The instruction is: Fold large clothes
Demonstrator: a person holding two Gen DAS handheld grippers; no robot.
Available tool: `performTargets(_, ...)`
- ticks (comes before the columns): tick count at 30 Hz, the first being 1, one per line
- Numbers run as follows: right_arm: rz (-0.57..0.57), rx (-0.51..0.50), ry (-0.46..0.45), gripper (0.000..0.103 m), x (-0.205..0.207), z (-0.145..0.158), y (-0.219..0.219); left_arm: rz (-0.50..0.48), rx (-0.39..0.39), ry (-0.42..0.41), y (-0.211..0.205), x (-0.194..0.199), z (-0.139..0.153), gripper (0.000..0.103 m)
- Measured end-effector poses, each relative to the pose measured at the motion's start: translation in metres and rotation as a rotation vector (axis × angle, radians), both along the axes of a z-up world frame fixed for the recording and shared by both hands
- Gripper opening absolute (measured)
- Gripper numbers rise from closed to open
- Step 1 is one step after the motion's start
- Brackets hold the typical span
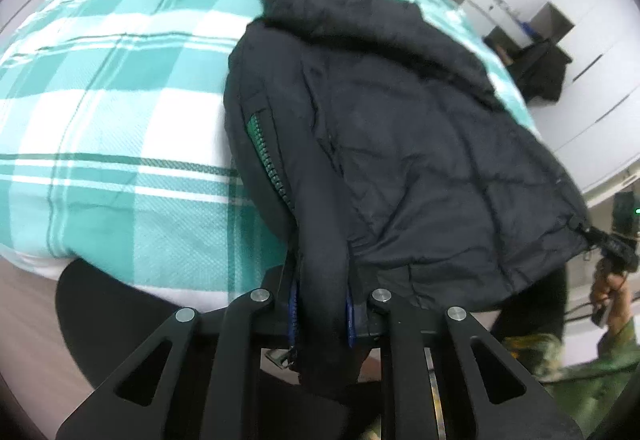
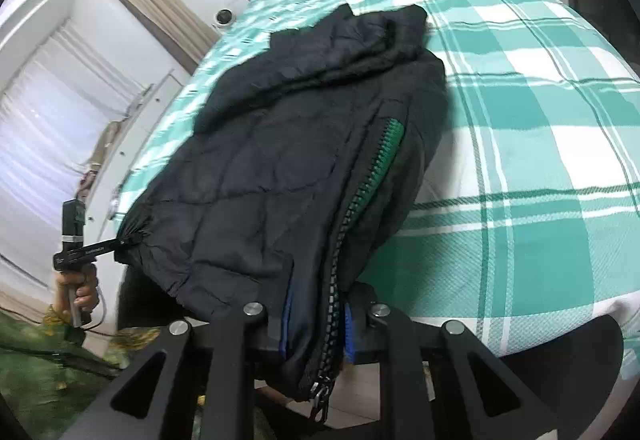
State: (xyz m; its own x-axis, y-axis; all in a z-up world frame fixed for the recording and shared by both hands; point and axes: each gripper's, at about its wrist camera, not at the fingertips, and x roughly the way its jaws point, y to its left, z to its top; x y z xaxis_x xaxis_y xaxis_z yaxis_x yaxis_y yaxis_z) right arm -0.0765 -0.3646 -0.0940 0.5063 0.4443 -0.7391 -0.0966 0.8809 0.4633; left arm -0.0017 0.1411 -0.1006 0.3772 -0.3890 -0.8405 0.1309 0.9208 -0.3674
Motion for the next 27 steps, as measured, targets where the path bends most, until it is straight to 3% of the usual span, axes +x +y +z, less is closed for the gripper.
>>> performTargets(6,0.092,0.065,-0.011,0.018,-0.045,0.038,0.001,-0.074,-0.034,0.021,0.018,-0.051,0.04,0.015)
performTargets(9,0.108,0.16,-0.046,0.018,-0.062,0.064,-0.003,-0.061,-0.165,-0.011,0.028,-0.063,0.078,0.015)
performTargets(12,0.092,0.218,-0.146,0.018,-0.051,0.095,-0.012,-0.037,-0.247,-0.132,0.03,-0.045,0.122,0.015)
performTargets(16,0.051,0.248,-0.265,0.018,0.007,0.11,-0.024,-0.015,-0.247,-0.262,0.016,0.027,0.15,0.015)
performTargets(20,-0.031,0.268,-0.283,0.018,0.103,0.086,-0.038,0.068,-0.256,-0.266,-0.001,0.125,0.134,0.015)
performTargets(24,-0.156,0.285,-0.225,0.018,0.189,0.034,-0.046,0.111,-0.146,-0.252,-0.014,0.201,0.094,0.022)
performTargets(27,-0.263,0.304,-0.12,0.022,0.23,-0.012,-0.056,0.11,-0.076,-0.107,-0.023,0.241,0.051,0.037)
